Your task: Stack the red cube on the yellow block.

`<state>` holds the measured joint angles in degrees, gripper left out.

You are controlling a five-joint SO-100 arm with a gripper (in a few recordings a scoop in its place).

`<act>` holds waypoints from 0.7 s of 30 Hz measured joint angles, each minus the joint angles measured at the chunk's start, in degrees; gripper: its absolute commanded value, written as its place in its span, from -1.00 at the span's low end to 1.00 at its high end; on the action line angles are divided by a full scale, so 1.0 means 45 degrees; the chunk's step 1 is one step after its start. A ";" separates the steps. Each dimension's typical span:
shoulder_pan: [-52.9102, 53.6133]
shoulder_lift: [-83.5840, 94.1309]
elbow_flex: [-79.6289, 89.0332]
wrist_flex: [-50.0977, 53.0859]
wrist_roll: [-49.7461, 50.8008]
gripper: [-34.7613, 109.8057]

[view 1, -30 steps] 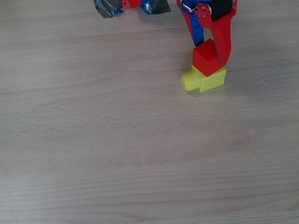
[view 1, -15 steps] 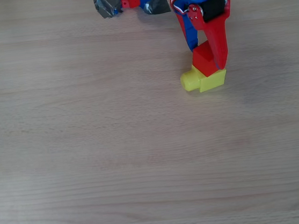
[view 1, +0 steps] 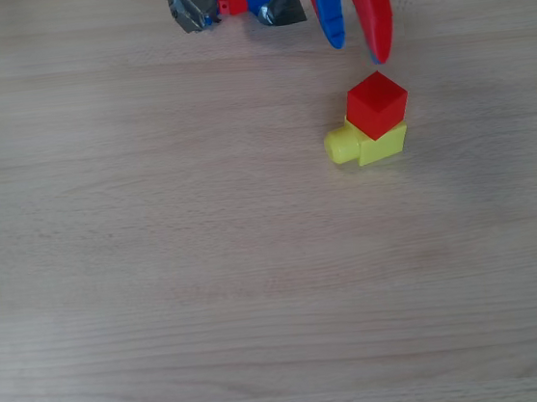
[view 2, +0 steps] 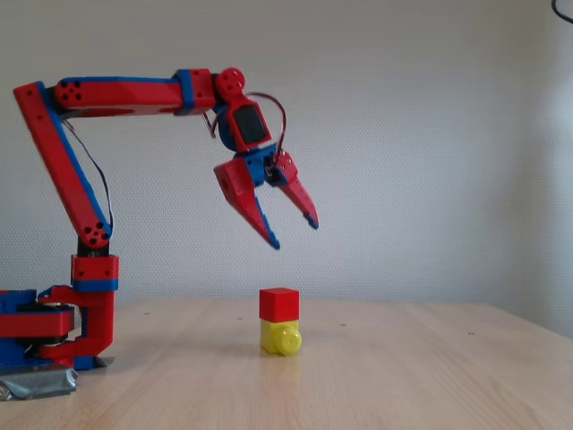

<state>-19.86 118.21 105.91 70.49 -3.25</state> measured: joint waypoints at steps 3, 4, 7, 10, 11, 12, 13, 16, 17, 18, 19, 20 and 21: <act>0.0820 0.1387 0.0527 0.0117 0.0156 -0.34; 0.1152 0.1836 0.0859 0.0254 0.0156 -0.39; 0.1875 0.3047 0.1973 0.0391 0.0352 -0.48; 0.2598 0.4551 0.3262 0.0488 0.0391 -0.52; 0.2734 0.5000 0.3613 0.0469 0.0352 -0.52; 0.2793 0.5430 0.3965 0.0430 0.0352 -0.52; 0.2949 0.5937 0.4277 0.0430 0.0332 -0.52; 0.3027 0.7031 0.5156 0.0234 0.0332 -0.52; 0.3145 0.7188 0.5391 0.0176 0.0332 -0.50; 0.3184 0.7344 0.5586 0.0156 0.0371 -0.47; 0.3184 0.7461 0.5801 0.0156 0.0508 -0.44; 0.3105 0.7617 0.6055 0.0156 0.0508 -0.43; 0.3262 0.7813 0.6309 0.0156 0.0508 -0.43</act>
<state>-5.19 153.37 134.30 71.19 -0.97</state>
